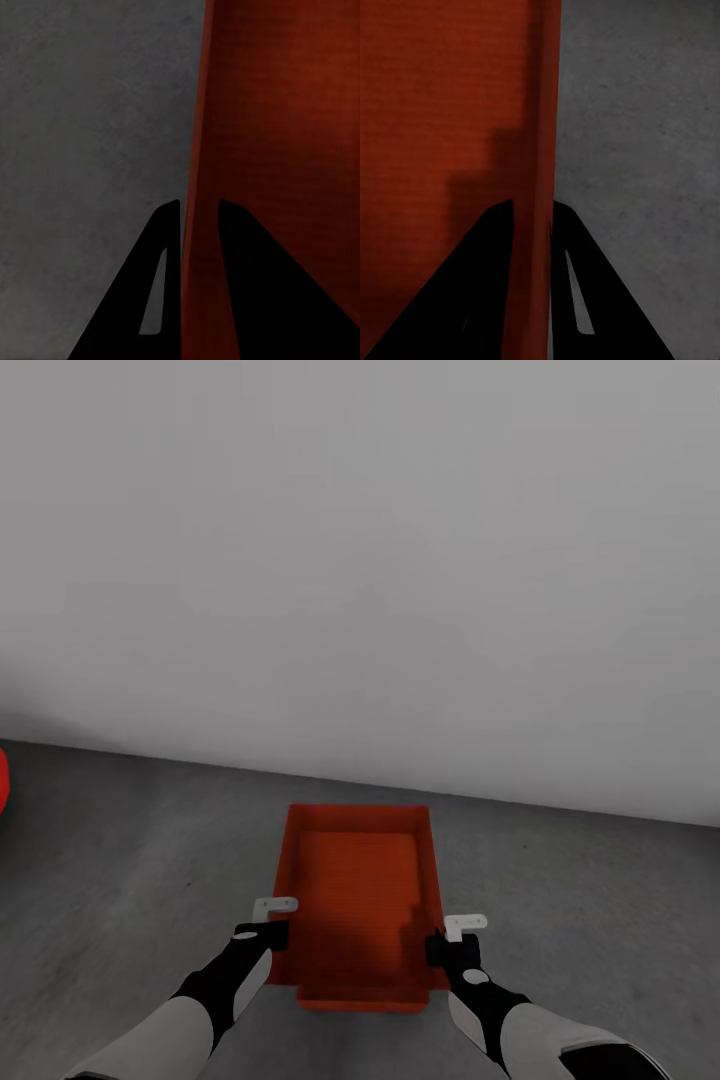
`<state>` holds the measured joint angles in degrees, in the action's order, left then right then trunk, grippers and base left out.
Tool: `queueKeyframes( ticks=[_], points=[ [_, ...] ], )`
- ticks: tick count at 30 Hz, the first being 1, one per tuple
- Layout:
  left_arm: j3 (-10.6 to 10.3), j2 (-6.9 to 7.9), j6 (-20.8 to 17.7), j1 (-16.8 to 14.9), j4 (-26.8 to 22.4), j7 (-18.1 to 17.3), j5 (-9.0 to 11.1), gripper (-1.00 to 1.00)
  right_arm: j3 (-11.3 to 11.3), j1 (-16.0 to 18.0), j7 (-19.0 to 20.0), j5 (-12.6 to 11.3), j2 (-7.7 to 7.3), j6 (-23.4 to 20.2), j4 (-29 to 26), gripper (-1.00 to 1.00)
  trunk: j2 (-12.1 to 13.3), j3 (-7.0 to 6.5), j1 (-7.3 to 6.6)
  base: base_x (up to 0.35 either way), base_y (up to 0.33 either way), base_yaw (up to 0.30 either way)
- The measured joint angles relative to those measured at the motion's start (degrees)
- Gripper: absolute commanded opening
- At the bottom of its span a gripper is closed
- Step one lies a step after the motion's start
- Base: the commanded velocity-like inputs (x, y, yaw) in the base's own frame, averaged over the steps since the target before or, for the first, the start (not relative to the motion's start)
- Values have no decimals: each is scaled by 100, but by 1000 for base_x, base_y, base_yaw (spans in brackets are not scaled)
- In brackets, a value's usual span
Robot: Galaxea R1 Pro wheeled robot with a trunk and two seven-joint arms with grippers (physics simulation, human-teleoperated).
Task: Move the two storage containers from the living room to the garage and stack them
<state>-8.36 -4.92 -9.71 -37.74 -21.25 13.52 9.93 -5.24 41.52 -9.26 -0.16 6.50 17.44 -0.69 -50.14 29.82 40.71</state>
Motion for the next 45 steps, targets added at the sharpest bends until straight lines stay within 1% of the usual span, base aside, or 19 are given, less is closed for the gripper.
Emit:
queueKeyframes(
  ticks=[45],
  points=[
    [-3,0,0,0,-3,0,-2,-100,4,-1,2,-2,-1,6,1,-100,-1806,809,989,0,0,0]
  ],
)
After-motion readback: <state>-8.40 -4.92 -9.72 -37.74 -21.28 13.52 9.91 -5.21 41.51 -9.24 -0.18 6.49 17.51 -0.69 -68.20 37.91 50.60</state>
